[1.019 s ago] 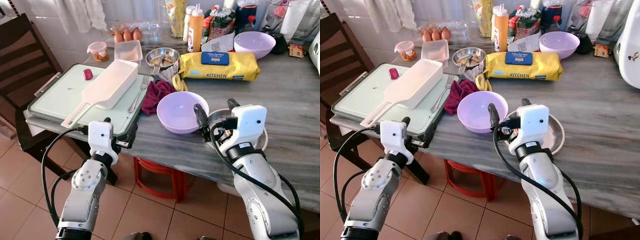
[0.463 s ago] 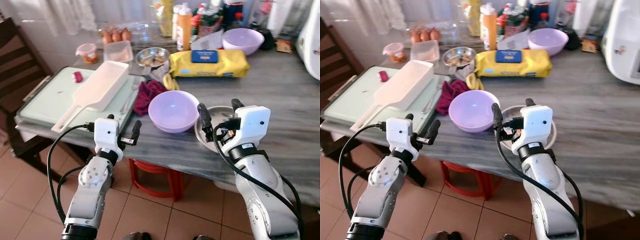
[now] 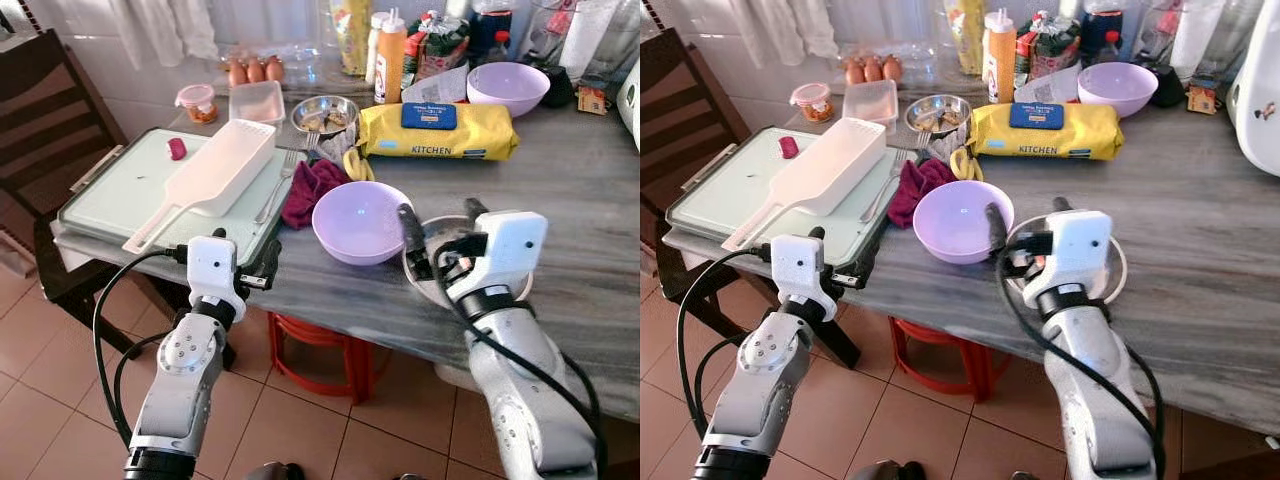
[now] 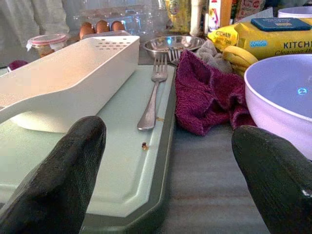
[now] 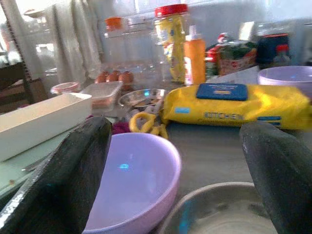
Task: Setting the table
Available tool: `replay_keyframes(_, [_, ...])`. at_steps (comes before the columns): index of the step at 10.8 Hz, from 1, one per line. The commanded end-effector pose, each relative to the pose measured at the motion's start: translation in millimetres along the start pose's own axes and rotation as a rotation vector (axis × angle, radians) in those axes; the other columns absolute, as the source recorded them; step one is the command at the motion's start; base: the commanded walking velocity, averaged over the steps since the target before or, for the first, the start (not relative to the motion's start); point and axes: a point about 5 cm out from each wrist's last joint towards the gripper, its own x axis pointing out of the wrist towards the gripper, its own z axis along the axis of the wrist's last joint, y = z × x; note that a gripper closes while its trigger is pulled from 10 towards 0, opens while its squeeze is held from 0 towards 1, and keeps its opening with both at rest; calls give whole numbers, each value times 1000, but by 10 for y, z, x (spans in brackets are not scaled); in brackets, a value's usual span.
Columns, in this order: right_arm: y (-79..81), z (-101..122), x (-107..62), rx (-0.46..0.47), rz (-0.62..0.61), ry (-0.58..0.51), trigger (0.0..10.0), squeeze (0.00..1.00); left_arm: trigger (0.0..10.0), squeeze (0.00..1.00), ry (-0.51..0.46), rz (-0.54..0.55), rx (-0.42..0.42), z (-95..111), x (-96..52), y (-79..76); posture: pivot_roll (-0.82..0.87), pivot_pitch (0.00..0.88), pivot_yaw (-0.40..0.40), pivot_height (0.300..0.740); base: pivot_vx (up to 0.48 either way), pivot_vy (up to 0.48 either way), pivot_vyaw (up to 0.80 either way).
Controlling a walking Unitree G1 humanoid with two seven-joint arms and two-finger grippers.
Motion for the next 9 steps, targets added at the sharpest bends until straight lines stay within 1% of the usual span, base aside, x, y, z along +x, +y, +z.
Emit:
replay_keyframes(1, [-3, -11, 14, 0, -1, 9, 10000, 0, 10000, 0, 7, 14, 19, 4, 7, 19, -87, 93, 116, 740, -285, 0, 0])
replay_keyframes(3, [-6, -41, 9, -11, -5, 24, 10000, 0, 10000, 0, 2, 17, 18, 21, 20, 10, -88, 95, 116, 740, -287, 0, 0])
replay_keyframes(5, [-36, -72, 4, -41, -30, 43, 10000, 0, 10000, 0, 1, 17, 15, 25, 22, 5, -90, 95, 117, 740, -330, 0, 0])
replay_keyframes(9, [-97, -102, -4, -37, -69, 65, 10000, 0, 10000, 0, 6, 13, 13, 20, 28, -8, -95, 103, 118, 740, -344, 0, 0])
